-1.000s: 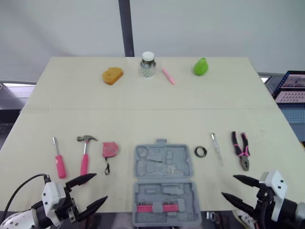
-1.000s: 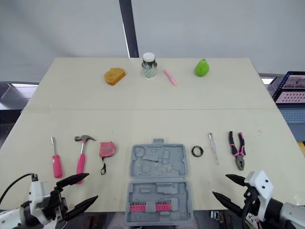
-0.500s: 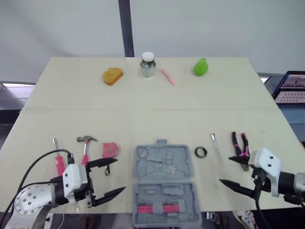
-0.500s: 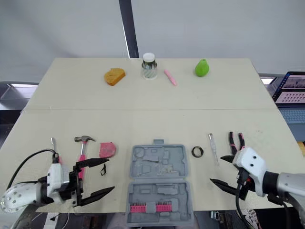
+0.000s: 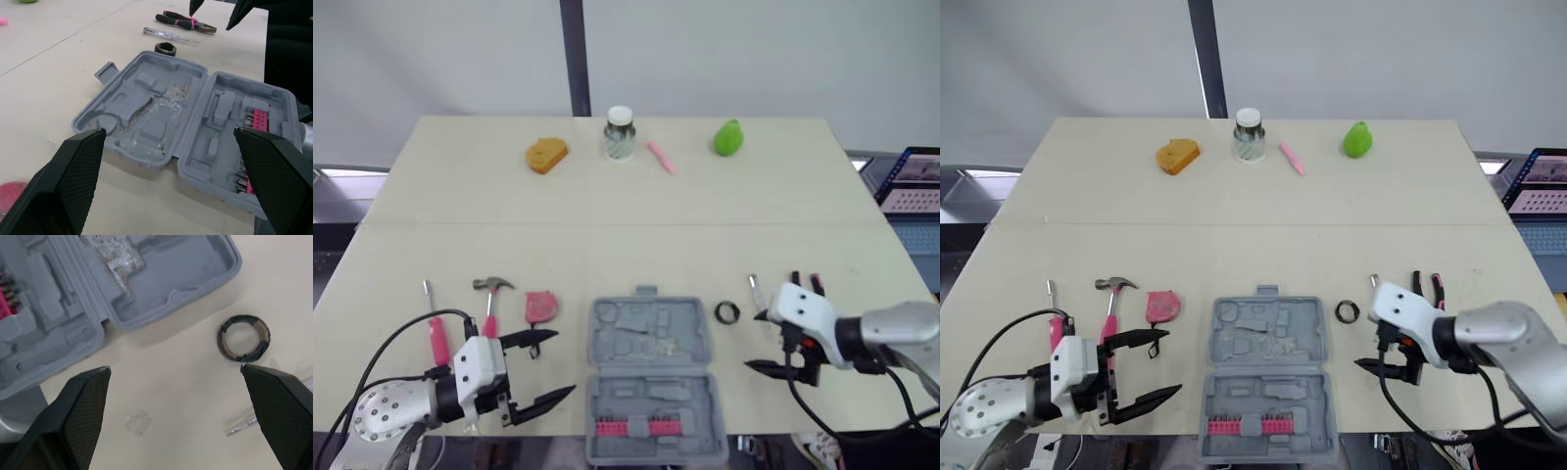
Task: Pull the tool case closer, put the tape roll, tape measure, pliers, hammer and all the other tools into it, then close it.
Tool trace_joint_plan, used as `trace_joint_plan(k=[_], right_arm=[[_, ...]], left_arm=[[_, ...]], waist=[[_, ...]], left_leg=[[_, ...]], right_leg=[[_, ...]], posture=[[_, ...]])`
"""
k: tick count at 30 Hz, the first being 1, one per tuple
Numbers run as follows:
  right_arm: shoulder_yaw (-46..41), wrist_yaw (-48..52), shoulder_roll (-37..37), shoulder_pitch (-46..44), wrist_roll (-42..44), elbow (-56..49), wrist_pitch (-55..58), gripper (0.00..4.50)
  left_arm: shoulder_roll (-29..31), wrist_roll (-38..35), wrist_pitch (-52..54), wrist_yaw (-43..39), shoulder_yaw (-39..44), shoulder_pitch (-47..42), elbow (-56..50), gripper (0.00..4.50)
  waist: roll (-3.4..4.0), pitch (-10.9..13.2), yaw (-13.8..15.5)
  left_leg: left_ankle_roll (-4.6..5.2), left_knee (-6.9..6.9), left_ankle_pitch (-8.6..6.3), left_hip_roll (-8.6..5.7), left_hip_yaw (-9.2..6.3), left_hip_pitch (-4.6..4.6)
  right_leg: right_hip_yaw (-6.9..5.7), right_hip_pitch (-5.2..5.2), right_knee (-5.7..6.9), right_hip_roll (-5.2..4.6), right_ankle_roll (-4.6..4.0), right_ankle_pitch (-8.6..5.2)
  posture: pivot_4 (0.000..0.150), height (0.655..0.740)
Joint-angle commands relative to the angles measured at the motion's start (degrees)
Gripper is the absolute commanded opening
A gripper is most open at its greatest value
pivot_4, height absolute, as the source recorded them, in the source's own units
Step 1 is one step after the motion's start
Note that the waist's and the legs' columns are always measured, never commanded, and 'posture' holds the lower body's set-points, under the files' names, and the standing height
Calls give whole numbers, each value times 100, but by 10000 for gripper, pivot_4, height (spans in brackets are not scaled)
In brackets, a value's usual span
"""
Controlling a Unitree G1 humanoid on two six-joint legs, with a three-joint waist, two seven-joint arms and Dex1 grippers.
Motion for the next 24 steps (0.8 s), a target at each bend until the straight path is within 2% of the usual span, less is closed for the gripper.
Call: trace_joint_plan(k=[1,6,11,24], right_arm=[[509,63,16,-490,-237,205,140,45000],[1279,91,301,-1089,-628,665,-1,45000],[1674,113,647,-1440,-927,1129,-219,45000],[2097,261,1127,-1722,-1464,1896,-584,45000]], left_arm=[[-17,-54,-25,43,-15,48,-97,44811],[-98,105,-190,136,-92,91,-31,44811],[-101,135,-284,135,-114,122,0,44811],[-120,267,-550,134,-88,339,107,44811]], waist=[[0,0,4],[0,0,0],[1,1,0],[1,1,-1]], left_leg=[[-1,0,1,0,0,-1],[-2,0,2,0,-6,-5],[-3,2,3,-2,-5,-4],[-7,2,7,-2,-5,-4]], right_leg=[[-1,-1,0,0,0,0],[-16,0,-1,-1,0,0],[-26,0,3,-4,1,0],[-30,-3,12,-6,1,1]], posture=[[1500,6950],[1500,6950],[1500,6950],[1500,6950]])
